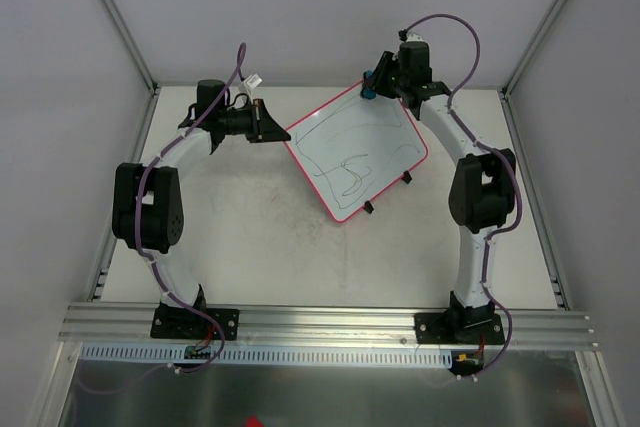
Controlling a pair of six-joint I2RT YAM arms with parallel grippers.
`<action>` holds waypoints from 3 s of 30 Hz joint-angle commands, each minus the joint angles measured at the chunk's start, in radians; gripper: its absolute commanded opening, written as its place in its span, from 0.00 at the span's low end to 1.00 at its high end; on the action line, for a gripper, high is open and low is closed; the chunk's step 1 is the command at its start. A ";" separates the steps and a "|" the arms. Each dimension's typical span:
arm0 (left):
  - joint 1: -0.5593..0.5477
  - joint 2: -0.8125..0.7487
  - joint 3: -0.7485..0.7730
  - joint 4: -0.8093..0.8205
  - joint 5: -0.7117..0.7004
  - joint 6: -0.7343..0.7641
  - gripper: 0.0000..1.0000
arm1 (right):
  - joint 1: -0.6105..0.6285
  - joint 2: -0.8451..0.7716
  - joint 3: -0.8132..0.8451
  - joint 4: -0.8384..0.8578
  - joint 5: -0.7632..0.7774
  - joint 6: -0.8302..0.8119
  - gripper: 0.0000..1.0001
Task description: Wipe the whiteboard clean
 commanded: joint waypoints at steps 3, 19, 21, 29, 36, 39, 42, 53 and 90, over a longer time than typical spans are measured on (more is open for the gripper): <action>-0.015 -0.008 0.039 -0.018 0.059 0.091 0.00 | 0.057 0.008 0.032 0.028 -0.066 -0.086 0.00; -0.015 -0.015 0.063 -0.057 0.059 0.117 0.00 | -0.063 0.030 0.037 -0.088 0.121 0.048 0.00; -0.015 -0.017 0.065 -0.060 0.057 0.121 0.00 | -0.072 0.034 0.038 -0.116 0.118 0.055 0.00; -0.015 -0.014 0.068 -0.066 0.059 0.127 0.00 | -0.083 -0.006 -0.029 -0.157 0.066 -0.005 0.00; -0.015 -0.014 0.066 -0.069 0.059 0.133 0.00 | -0.072 -0.035 -0.057 -0.090 0.019 -0.062 0.00; -0.015 -0.017 0.065 -0.070 0.059 0.137 0.00 | -0.067 -0.024 -0.002 -0.087 0.023 -0.065 0.00; -0.014 -0.019 0.063 -0.070 0.060 0.137 0.00 | -0.061 -0.018 0.018 -0.035 0.023 -0.062 0.00; -0.018 -0.020 0.076 -0.093 0.057 0.140 0.00 | -0.020 0.054 0.127 0.008 -0.038 -0.048 0.00; -0.023 -0.017 0.089 -0.118 0.054 0.162 0.00 | -0.035 0.010 -0.038 -0.091 0.285 -0.027 0.00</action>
